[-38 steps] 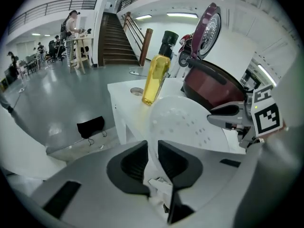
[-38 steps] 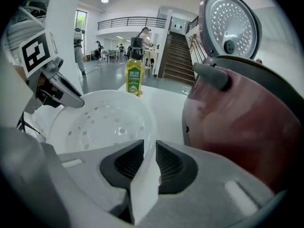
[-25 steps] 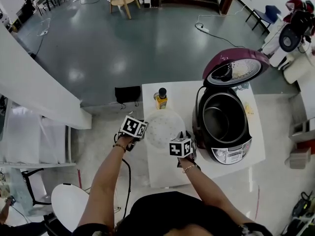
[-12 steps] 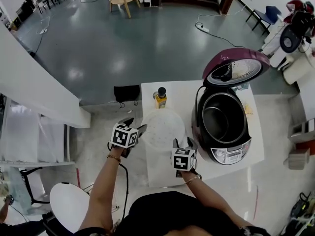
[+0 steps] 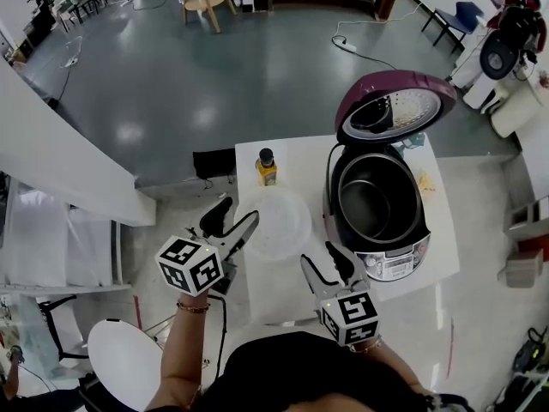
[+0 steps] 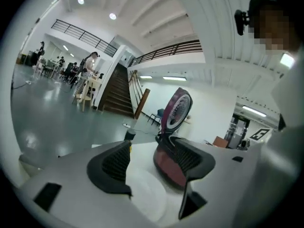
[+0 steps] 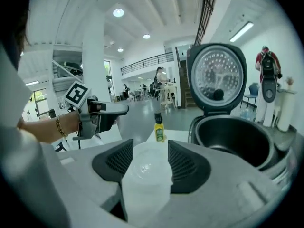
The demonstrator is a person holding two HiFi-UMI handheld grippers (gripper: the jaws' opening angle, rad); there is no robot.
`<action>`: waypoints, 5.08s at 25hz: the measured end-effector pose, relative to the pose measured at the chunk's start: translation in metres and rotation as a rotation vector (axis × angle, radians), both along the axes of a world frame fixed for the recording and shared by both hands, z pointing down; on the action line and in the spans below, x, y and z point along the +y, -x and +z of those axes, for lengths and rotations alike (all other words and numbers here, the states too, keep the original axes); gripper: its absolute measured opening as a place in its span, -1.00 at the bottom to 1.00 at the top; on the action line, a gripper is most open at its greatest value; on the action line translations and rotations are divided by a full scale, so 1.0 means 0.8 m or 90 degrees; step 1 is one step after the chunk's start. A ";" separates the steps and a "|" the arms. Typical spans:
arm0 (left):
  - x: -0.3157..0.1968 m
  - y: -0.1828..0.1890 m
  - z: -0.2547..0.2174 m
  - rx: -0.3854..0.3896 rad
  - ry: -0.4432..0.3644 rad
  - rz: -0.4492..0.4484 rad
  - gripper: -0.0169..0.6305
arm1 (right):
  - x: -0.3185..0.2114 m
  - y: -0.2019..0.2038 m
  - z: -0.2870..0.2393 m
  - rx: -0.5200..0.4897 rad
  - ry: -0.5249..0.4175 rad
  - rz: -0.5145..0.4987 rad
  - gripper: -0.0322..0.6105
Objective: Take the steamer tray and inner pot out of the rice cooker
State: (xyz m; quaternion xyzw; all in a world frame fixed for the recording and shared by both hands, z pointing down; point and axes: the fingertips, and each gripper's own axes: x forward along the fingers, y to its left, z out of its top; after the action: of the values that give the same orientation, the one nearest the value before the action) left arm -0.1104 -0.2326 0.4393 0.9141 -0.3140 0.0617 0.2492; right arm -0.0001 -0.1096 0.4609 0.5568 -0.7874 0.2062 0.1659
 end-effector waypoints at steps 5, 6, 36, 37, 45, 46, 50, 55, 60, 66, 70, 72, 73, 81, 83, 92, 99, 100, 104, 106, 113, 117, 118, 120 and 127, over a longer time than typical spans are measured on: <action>0.019 -0.074 -0.047 -0.062 -0.060 0.027 -0.03 | -0.001 -0.124 -0.060 0.118 -0.045 0.048 -0.21; 0.021 -0.090 -0.048 -0.082 -0.062 0.032 -0.03 | -0.003 -0.154 -0.067 0.141 -0.046 0.067 -0.21; -0.012 -0.302 0.120 -0.611 0.043 0.122 -0.02 | -0.133 -0.411 0.116 0.517 0.270 -0.059 -0.21; -0.013 -0.302 0.121 -0.602 0.051 0.119 -0.07 | -0.134 -0.413 0.120 0.523 0.273 -0.060 -0.19; -0.022 -0.302 0.119 -0.566 0.075 0.085 -0.22 | -0.138 -0.413 0.117 0.459 0.254 -0.058 -0.24; -0.022 -0.302 0.119 -0.569 0.073 0.084 -0.25 | -0.140 -0.413 0.112 0.453 0.243 -0.052 -0.26; -0.021 -0.301 0.116 -0.563 0.076 0.073 -0.31 | -0.143 -0.409 0.096 0.425 0.206 -0.040 -0.39; -0.021 -0.301 0.114 -0.551 0.086 0.071 -0.34 | -0.143 -0.405 0.080 0.401 0.166 -0.028 -0.51; -0.022 -0.299 0.103 -0.560 0.073 0.071 -0.47 | -0.144 -0.397 0.065 0.382 0.133 -0.027 -0.61; -0.028 -0.301 0.084 -0.489 0.090 0.055 -0.72 | -0.148 -0.396 0.047 0.329 0.113 -0.006 -0.66; -0.026 -0.299 0.079 -0.464 0.101 0.055 -0.73 | -0.147 -0.395 0.038 0.261 0.103 0.010 -0.71; -0.025 -0.298 0.076 -0.461 0.099 0.060 -0.73 | -0.148 -0.396 0.032 0.213 0.098 0.018 -0.76; -0.024 -0.297 0.076 -0.460 0.100 0.064 -0.71 | -0.149 -0.396 0.031 0.192 0.096 0.020 -0.78; -0.014 -0.288 0.078 -0.412 0.137 0.081 -0.60 | -0.153 -0.395 0.026 0.070 0.075 0.006 -0.82; -0.013 -0.289 0.077 -0.392 0.152 0.088 -0.52 | -0.153 -0.397 0.026 0.048 0.070 0.003 -0.82; 0.009 -0.310 0.075 -0.280 0.201 0.138 -0.43 | -0.153 -0.404 0.028 -0.018 0.061 0.007 -0.82; 0.004 -0.302 0.067 -0.322 0.203 0.066 -0.71 | -0.149 -0.401 0.014 -0.024 0.046 0.012 -0.82; 0.003 -0.302 0.060 -0.315 0.201 0.056 -0.72 | -0.149 -0.401 0.010 -0.025 0.040 0.012 -0.82; 0.004 -0.301 0.032 -0.321 0.163 0.026 -0.74 | -0.147 -0.401 -0.014 -0.035 0.016 0.019 -0.82; 0.008 -0.301 0.014 -0.319 0.138 0.011 -0.75 | -0.141 -0.401 -0.031 -0.041 -0.005 0.023 -0.82; 0.029 -0.294 -0.076 -0.291 0.026 -0.035 -0.78 | -0.108 -0.396 -0.116 -0.054 -0.111 0.039 -0.82; 0.047 -0.282 -0.116 -0.275 -0.027 -0.055 -0.78 | -0.091 -0.385 -0.153 -0.057 -0.158 0.034 -0.82; 0.052 -0.277 -0.124 -0.272 -0.036 -0.059 -0.78 | -0.087 -0.380 -0.161 -0.057 -0.168 0.032 -0.82; 0.062 -0.266 -0.136 -0.266 -0.048 -0.065 -0.78 | -0.078 -0.367 -0.174 -0.055 -0.184 0.026 -0.82; 0.094 -0.220 -0.175 -0.247 -0.089 -0.078 -0.78 | -0.047 -0.320 -0.210 -0.061 -0.221 0.016 -0.82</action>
State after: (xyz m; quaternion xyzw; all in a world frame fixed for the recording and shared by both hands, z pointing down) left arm 0.0656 -0.1570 0.2995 0.8792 -0.4148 0.1991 0.1235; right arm 0.2560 -0.1471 0.2930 0.5765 -0.8111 0.0953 0.0272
